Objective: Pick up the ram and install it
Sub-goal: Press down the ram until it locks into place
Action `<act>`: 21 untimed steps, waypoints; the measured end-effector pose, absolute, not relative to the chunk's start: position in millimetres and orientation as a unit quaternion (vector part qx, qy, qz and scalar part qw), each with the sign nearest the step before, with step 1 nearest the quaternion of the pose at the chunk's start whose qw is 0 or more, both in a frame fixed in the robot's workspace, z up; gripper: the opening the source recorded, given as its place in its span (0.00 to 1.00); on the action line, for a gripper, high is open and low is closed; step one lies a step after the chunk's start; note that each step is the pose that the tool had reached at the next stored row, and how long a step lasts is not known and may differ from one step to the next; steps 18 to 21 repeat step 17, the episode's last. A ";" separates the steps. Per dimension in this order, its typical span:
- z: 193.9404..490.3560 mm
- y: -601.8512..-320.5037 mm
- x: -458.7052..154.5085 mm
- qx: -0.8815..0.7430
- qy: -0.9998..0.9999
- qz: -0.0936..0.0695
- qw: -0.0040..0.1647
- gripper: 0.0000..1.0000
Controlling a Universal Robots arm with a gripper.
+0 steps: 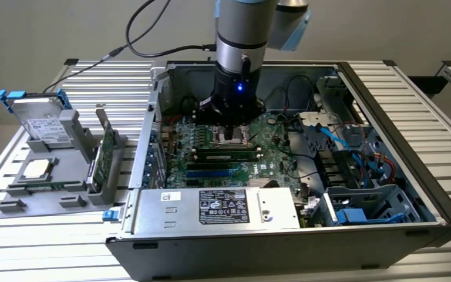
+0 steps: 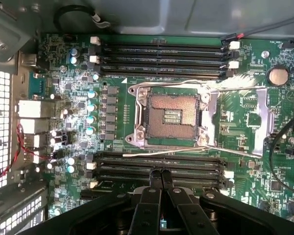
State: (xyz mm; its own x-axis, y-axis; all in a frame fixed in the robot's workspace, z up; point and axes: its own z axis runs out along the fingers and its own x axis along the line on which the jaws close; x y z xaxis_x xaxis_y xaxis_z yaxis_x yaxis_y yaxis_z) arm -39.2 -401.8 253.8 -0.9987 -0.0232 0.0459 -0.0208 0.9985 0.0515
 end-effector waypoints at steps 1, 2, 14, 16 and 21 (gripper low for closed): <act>253.8 -404.1 -39.2 0.011 -0.999 -0.026 0.023 0.10; 253.8 -406.7 -39.1 0.011 -0.999 -0.026 0.023 0.10; 253.8 -424.1 -39.2 0.008 -0.999 -0.026 0.023 0.10; 253.8 -424.1 -39.2 0.009 -0.999 -0.026 0.023 0.10; 253.8 -424.1 -39.2 0.008 -0.999 -0.026 0.023 0.10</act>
